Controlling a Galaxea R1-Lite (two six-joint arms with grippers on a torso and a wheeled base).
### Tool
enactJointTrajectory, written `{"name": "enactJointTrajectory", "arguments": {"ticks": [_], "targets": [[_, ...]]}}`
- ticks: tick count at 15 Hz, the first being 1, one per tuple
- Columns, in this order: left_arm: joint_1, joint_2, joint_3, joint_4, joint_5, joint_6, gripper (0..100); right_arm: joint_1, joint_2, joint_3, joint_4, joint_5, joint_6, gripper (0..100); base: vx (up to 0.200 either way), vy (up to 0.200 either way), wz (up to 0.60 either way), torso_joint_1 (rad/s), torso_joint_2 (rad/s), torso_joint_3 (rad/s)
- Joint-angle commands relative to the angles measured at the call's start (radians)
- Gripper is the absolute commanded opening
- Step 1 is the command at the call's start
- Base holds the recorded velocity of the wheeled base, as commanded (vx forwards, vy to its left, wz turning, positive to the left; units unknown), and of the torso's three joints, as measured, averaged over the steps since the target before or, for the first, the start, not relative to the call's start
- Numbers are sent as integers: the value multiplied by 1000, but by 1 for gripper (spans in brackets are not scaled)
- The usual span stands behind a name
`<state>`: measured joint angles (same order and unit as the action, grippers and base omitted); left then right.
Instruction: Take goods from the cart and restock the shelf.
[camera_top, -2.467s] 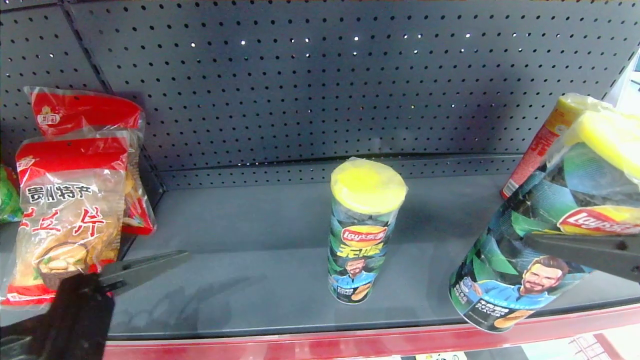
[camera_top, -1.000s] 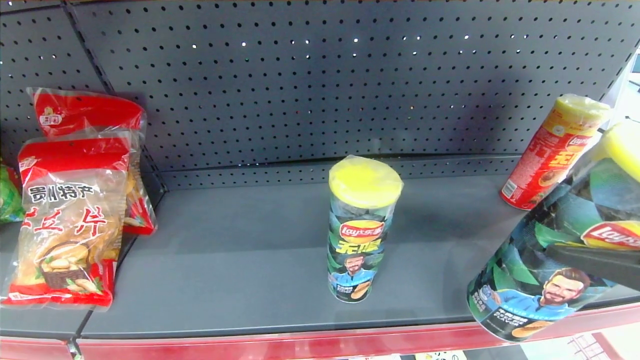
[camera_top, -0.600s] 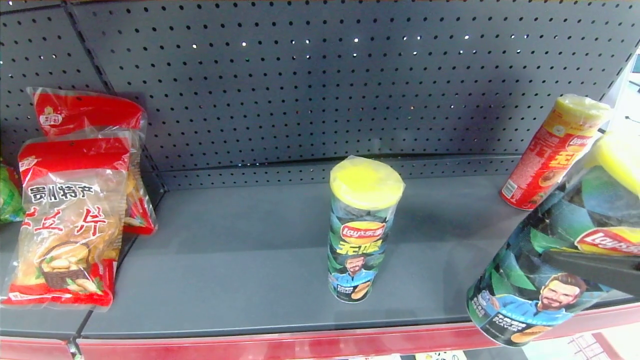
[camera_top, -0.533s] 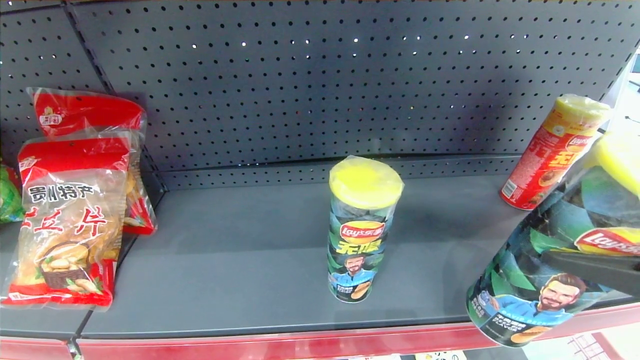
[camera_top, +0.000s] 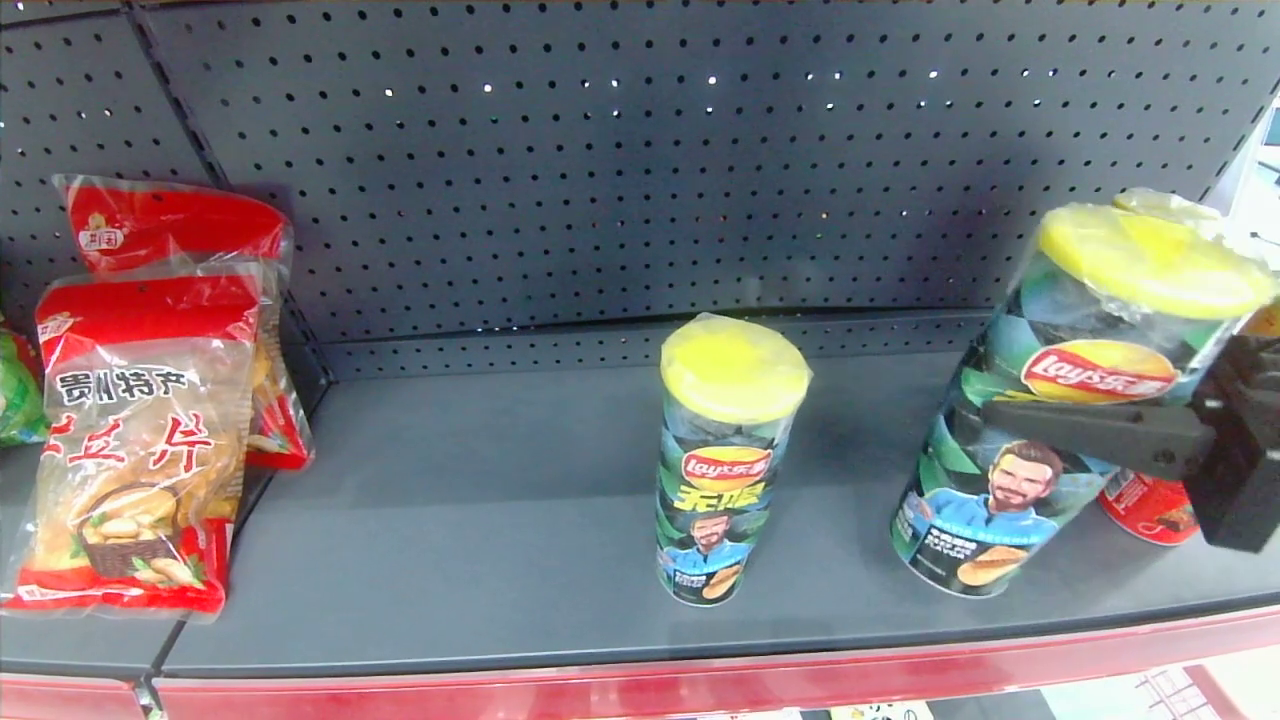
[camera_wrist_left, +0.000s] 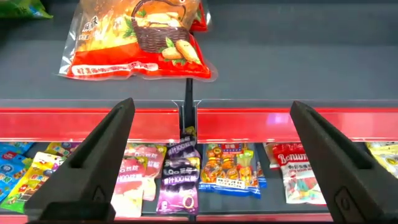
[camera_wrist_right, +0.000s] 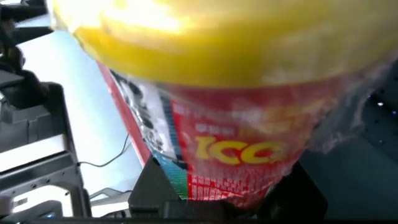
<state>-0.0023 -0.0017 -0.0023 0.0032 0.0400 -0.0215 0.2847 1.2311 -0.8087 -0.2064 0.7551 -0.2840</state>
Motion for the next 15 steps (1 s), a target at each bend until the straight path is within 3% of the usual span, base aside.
{"name": "enactJointTrajectory", "arguments": {"ticks": [1, 4, 6, 11, 15], "targets": [[1, 2, -1, 0, 0, 0, 100, 1, 137, -109, -4, 1, 3, 0, 0, 0, 0, 0, 0, 0], [1, 2, -1, 0, 0, 0, 100, -5, 246, -168, -13, -10, -3, 0, 0, 0, 0, 0, 0, 0], [1, 2, -1, 0, 1, -2, 100, -39, 366, -213, -111, -17, -3, 0, 0, 0, 0, 0, 0, 0], [1, 2, -1, 0, 0, -2, 100, -29, 469, -300, -122, -13, -7, 0, 0, 0, 0, 0, 0, 0], [-1, 2, 1, 0, 0, -2, 100, 108, 568, -435, -125, -16, -20, 0, 0, 0, 0, 0, 0, 0]]}}
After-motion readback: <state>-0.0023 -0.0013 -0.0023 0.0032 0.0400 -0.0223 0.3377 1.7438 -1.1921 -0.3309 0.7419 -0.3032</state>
